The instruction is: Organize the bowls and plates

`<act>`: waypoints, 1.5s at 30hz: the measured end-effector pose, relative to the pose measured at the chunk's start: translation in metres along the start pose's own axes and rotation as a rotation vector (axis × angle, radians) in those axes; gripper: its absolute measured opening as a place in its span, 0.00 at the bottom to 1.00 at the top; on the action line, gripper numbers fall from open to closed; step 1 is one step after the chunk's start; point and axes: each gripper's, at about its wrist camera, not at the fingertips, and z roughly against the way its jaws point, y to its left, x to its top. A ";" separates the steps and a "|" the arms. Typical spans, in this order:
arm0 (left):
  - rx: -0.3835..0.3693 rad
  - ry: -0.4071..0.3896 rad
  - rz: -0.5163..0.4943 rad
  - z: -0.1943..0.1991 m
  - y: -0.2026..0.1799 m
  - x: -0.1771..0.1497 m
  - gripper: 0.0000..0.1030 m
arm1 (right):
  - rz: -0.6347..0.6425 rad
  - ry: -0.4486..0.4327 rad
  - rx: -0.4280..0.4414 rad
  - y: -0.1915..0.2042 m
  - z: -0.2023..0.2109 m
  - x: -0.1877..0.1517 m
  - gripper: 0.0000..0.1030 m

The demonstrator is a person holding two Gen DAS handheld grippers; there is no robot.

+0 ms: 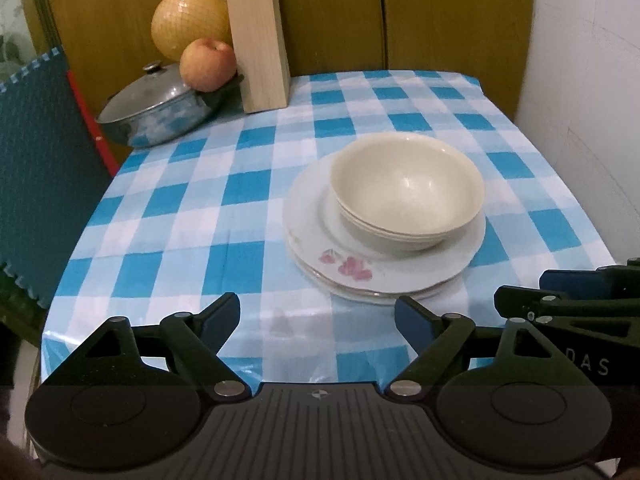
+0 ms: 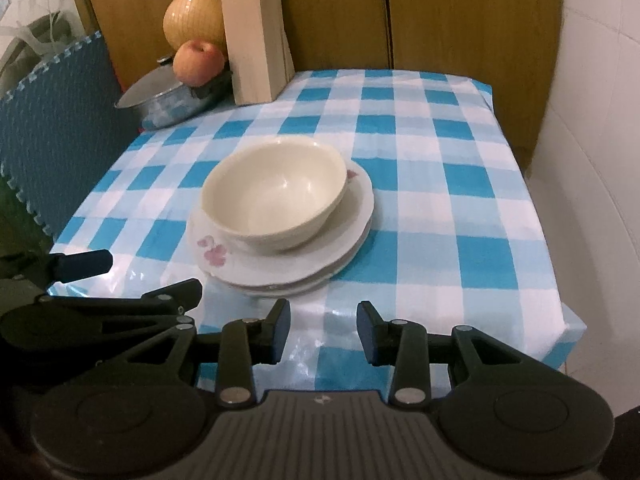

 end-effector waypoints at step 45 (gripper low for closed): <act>0.023 0.069 -0.033 -0.010 -0.008 -0.016 0.84 | -0.007 0.063 0.005 0.000 -0.012 -0.015 0.28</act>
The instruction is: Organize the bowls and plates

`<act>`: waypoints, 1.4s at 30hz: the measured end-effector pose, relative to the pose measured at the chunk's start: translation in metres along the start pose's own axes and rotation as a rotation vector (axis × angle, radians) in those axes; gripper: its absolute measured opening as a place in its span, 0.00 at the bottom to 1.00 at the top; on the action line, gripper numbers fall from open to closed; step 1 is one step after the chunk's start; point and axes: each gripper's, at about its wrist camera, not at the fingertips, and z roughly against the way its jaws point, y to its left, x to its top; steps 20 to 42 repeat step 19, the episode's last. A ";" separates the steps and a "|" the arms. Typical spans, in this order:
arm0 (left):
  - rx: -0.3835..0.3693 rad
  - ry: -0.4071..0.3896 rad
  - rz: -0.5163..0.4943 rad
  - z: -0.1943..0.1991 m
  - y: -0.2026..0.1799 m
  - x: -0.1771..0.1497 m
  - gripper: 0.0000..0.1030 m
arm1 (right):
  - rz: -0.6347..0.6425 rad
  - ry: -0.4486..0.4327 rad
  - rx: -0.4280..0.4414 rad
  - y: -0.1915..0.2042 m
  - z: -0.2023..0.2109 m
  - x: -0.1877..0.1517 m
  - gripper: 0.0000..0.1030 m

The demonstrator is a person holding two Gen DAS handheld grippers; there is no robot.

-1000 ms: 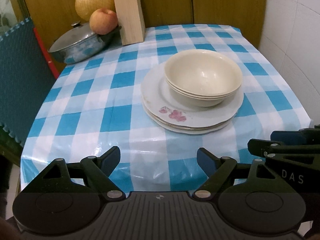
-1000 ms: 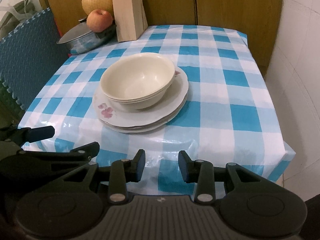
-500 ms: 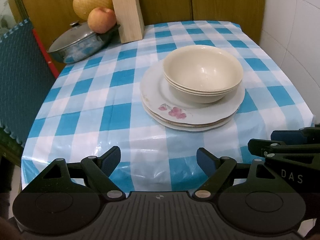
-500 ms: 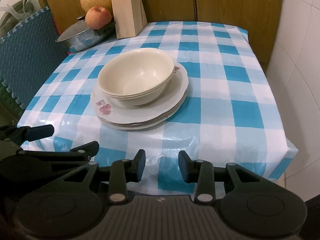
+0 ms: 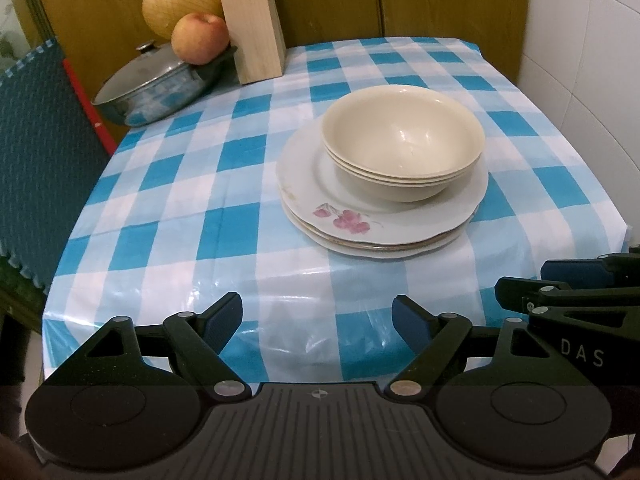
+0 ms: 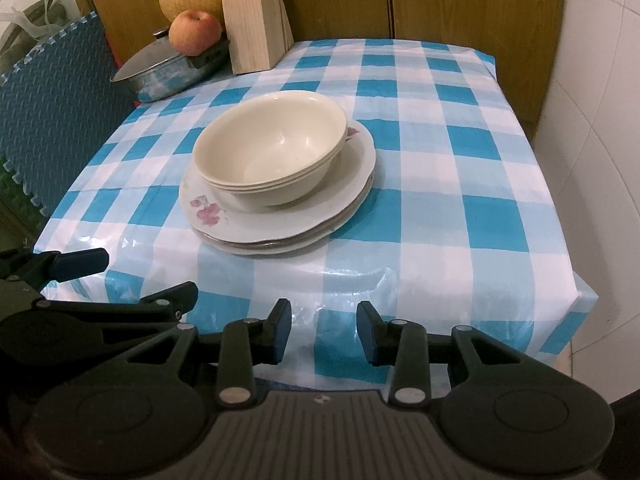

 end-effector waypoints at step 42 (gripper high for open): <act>-0.008 0.001 0.001 0.000 -0.001 0.001 0.81 | -0.003 0.000 0.004 -0.001 0.000 -0.001 0.28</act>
